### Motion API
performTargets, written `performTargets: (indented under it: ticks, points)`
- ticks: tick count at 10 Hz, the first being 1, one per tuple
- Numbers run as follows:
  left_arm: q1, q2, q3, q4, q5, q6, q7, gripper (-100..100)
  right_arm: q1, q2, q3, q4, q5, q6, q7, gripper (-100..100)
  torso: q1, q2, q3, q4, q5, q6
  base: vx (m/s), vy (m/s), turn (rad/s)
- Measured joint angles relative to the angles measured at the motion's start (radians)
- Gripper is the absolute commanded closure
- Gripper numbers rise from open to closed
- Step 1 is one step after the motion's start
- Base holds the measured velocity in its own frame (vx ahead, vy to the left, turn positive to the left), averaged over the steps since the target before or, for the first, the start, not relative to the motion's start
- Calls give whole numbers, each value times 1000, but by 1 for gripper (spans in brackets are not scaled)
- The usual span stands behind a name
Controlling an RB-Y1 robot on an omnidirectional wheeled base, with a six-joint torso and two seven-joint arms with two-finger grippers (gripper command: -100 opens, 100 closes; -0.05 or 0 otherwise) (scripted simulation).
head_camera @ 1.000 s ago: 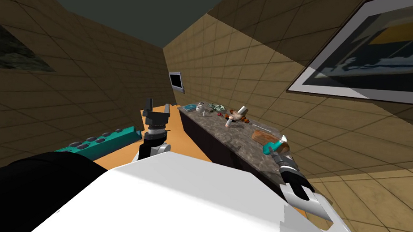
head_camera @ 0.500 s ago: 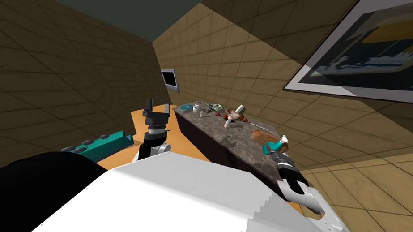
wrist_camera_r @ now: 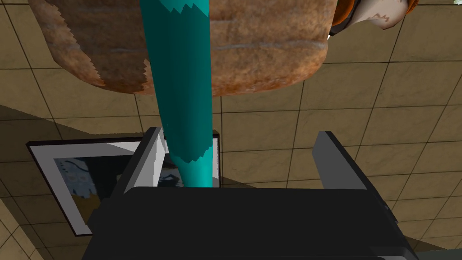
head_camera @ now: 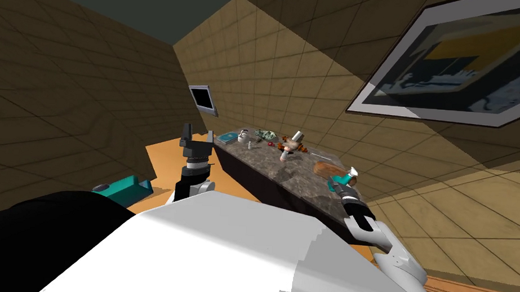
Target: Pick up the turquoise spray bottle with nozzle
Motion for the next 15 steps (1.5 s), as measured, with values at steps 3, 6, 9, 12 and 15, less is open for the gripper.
performTargets:
  ticks: [3,6,9,12,15]
  points:
    - [0,0,0,0,0,0,0,0,-58,-37,38,88,-3,-64,-17,-100,0,-1,-1,-1,-1,-2,50,49,-151]
    - [0,0,0,0,0,0,0,0,-117,-76,81,167,-5,-119,-33,-100,1,-3,-2,-1,-1,-2,53,61,-163]
    - [0,0,0,0,0,0,0,0,-182,-110,122,264,-6,-182,-47,-100,1,-3,-2,-1,-2,-3,47,57,-149]
    - [0,0,0,0,0,0,0,0,-249,-145,163,370,-7,-247,-61,-100,0,-3,-2,-1,-2,-3,59,75,-252]
    - [0,0,0,0,0,0,0,0,-313,-184,206,453,-9,-313,-80,-100,-1,-2,-2,-1,-2,-4,44,69,-155]
